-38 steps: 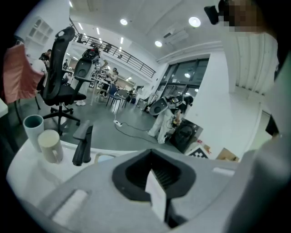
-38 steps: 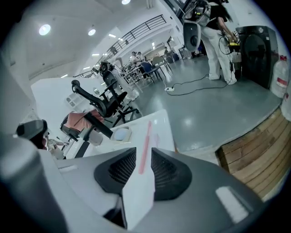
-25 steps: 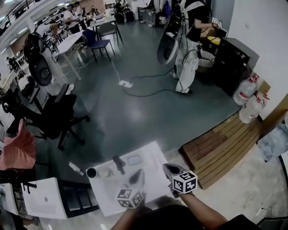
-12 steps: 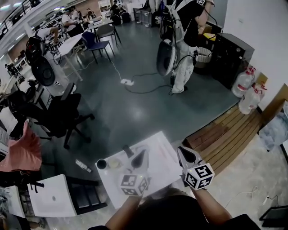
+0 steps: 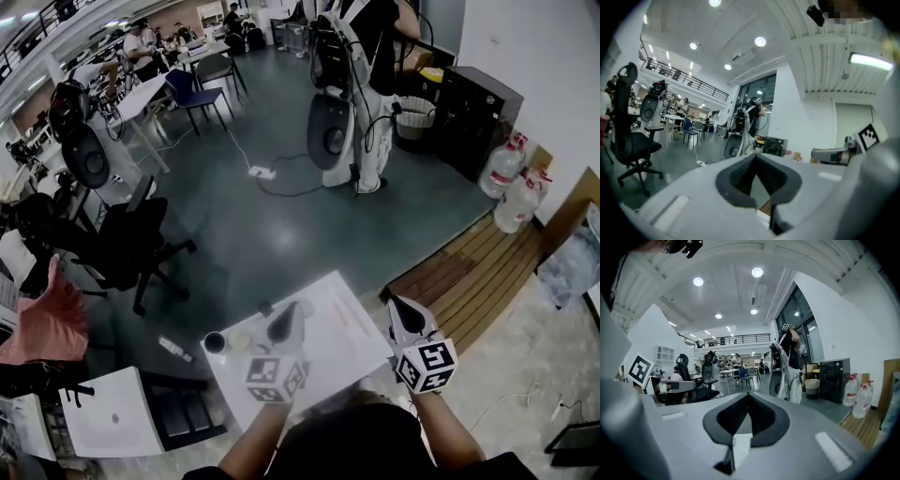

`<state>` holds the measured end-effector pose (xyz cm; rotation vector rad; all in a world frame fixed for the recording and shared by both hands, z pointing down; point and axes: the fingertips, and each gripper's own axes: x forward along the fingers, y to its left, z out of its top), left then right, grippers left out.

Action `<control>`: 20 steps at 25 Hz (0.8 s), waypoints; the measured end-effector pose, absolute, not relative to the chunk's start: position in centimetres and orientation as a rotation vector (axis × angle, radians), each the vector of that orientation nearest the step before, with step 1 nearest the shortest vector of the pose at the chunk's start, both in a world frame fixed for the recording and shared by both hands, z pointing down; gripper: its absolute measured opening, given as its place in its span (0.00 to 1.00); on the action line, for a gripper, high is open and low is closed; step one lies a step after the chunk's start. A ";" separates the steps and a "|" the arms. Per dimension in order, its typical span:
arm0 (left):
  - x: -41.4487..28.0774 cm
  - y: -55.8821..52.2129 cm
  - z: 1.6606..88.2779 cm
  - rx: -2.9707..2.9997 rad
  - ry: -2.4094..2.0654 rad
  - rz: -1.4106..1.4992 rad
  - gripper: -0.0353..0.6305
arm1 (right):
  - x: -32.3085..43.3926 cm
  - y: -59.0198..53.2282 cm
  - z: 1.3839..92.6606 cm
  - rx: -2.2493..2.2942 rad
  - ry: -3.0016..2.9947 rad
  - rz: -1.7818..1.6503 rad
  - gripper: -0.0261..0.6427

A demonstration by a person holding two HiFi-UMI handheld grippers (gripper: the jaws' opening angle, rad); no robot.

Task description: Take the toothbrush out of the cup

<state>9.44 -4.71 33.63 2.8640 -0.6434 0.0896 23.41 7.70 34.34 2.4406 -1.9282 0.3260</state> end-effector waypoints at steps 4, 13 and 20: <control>10.2 -5.0 33.5 2.868 -0.674 0.083 0.06 | 24.7 7.6 34.3 2.425 -1.922 0.327 0.04; 13.6 -5.6 33.7 2.872 -0.736 0.082 0.06 | 29.2 6.9 34.9 2.402 -1.940 0.331 0.04; 16.7 -6.0 34.2 2.862 -0.795 0.077 0.06 | 33.0 5.8 35.1 2.357 -1.980 0.308 0.04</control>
